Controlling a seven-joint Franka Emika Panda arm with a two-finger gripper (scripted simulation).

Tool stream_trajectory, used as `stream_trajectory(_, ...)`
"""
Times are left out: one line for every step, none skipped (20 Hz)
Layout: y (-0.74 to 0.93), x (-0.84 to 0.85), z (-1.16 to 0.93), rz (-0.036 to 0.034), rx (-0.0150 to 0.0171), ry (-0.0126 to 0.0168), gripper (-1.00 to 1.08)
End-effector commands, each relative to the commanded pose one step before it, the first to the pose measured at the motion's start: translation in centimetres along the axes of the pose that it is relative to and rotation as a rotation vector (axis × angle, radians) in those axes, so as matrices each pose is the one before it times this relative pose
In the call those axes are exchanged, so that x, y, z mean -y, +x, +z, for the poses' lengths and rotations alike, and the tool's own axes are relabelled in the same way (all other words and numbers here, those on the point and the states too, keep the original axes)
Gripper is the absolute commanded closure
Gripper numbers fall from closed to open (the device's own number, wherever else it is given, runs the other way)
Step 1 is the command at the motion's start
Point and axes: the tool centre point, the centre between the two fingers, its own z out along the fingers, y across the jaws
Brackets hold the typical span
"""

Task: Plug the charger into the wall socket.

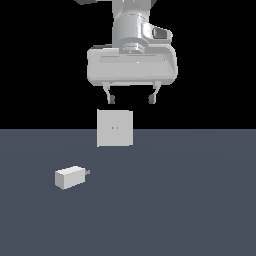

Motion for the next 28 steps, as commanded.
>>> stream_trajectory(0.0,-0.001,0.0,0.0,0.0,0.0,-0.92)
stream_trajectory(-0.006,0.033,0.022,0.0,0.0,0.0,-0.92)
stream_trajectory(-0.032,-0.005,0.003,0.00177,-0.00104,-0.00026,-0.92)
stream_trajectory(-0.047,0.03,0.029,0.0023,-0.00133,-0.00031,-0.92)
stream_trajectory(-0.065,0.05,0.045,0.00309,-0.00178,-0.00042,-0.92)
stream_trajectory(-0.084,0.058,0.055,0.00407,-0.00235,-0.00055,-0.92)
stream_trajectory(-0.102,0.071,0.067,0.00497,-0.00287,-0.00068,-0.92)
stream_trajectory(-0.12,0.086,0.08,0.00582,-0.00336,-0.00079,-0.92)
stream_trajectory(-0.137,0.099,0.092,0.00667,-0.00385,-0.0009,-0.92)
stream_trajectory(-0.154,0.111,0.103,0.00749,-0.00433,-0.00101,-0.92)
stream_trajectory(-0.17,0.123,0.114,0.00829,-0.00479,-0.00112,-0.92)
stream_trajectory(-0.186,0.134,0.124,0.00906,-0.00524,-0.00122,-0.92)
stream_trajectory(-0.201,0.145,0.134,0.00979,-0.00566,-0.00132,-0.92)
stream_trajectory(-0.215,0.156,0.145,0.01047,-0.00606,-0.0014,-0.92)
stream_trajectory(-0.228,0.166,0.153,0.01114,-0.00645,-0.00149,-0.92)
stream_trajectory(-0.24,0.176,0.163,0.01174,-0.0068,-0.00156,-0.92)
stream_trajectory(-0.251,0.185,0.17,0.01233,-0.00714,-0.00164,-0.92)
stream_trajectory(-0.261,0.193,0.178,0.01286,-0.00744,-0.0017,-0.92)
stream_trajectory(-0.271,0.202,0.185,0.01334,-0.00773,-0.00177,-0.92)
stream_trajectory(-0.28,0.209,0.192,0.01378,-0.00798,-0.00182,-0.92)
stream_trajectory(-0.287,0.216,0.198,0.01419,-0.00821,-0.00188,-0.92)
stream_trajectory(-0.286,0.217,0.198,0.01413,-0.00818,-0.00187,-0.92)
stream_trajectory(-0.278,0.211,0.193,0.0138,-0.00798,-0.00184,-0.92)
stream_trajectory(-0.271,0.207,0.189,0.01346,-0.00779,-0.0018,-0.92)
stream_trajectory(-0.264,0.202,0.185,0.01316,-0.00761,-0.00177,-0.92)
stream_trajectory(-0.258,0.198,0.182,0.01284,-0.00743,-0.00174,-0.92)
stream_trajectory(-0.252,0.194,0.178,0.01257,-0.00726,-0.00172,-0.92)
stream_trajectory(-0.246,0.189,0.175,0.01231,-0.00711,-0.00171,-0.92)
